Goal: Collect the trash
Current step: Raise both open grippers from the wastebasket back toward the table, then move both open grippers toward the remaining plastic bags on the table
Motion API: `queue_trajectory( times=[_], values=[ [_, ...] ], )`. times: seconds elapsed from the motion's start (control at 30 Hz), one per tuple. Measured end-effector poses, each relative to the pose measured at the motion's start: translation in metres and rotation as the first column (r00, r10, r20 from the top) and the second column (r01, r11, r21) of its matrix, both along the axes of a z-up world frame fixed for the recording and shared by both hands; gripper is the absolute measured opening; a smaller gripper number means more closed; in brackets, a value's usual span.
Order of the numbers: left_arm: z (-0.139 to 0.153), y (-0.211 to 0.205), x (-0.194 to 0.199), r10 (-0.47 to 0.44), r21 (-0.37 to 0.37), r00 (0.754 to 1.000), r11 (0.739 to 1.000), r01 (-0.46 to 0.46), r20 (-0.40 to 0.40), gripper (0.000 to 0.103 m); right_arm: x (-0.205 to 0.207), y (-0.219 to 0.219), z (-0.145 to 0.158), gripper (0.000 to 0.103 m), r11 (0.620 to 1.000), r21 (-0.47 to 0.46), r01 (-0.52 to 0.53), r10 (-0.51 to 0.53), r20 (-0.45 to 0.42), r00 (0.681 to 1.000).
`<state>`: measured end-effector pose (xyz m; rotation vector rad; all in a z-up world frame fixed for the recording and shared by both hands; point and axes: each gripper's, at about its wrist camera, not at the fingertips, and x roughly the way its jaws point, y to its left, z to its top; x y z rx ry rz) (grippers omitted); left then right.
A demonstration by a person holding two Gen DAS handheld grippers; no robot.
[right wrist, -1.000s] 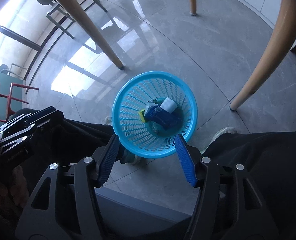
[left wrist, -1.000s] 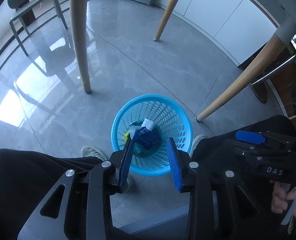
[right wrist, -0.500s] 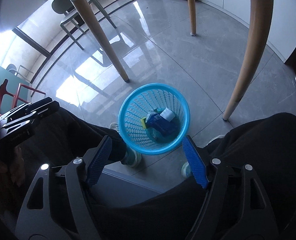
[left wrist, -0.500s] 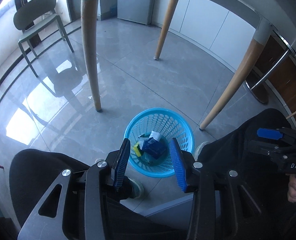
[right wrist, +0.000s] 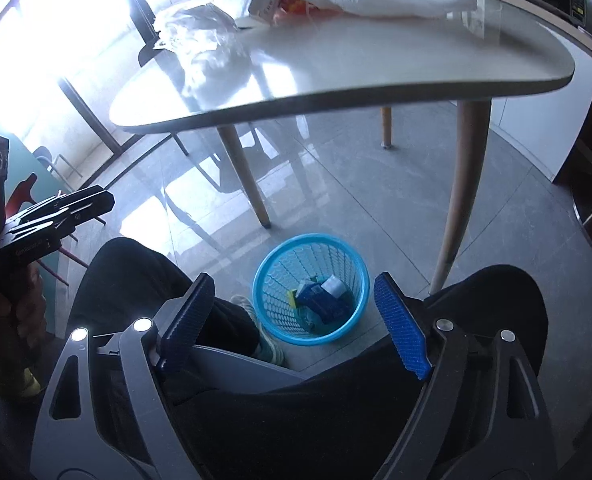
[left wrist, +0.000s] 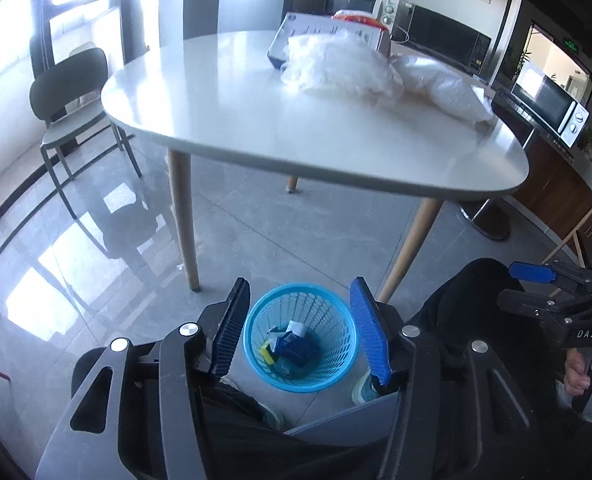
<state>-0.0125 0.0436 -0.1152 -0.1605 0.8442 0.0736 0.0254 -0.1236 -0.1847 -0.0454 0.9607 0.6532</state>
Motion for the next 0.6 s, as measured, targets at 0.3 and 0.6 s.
queue_trajectory(
  times=[0.3,0.6],
  values=[
    [0.041,-0.005,0.008,-0.034,0.023,0.995,0.999,0.032,0.096,0.061,0.000,0.002,0.060,0.084,1.000,0.021,-0.007,0.003,0.184,0.983],
    [0.067,-0.006,0.037,-0.037,0.108,0.991,0.994,0.023,0.130,0.069,0.027,-0.001,0.103,0.089,0.998,0.040,0.037,-0.047,0.275,0.960]
  ],
)
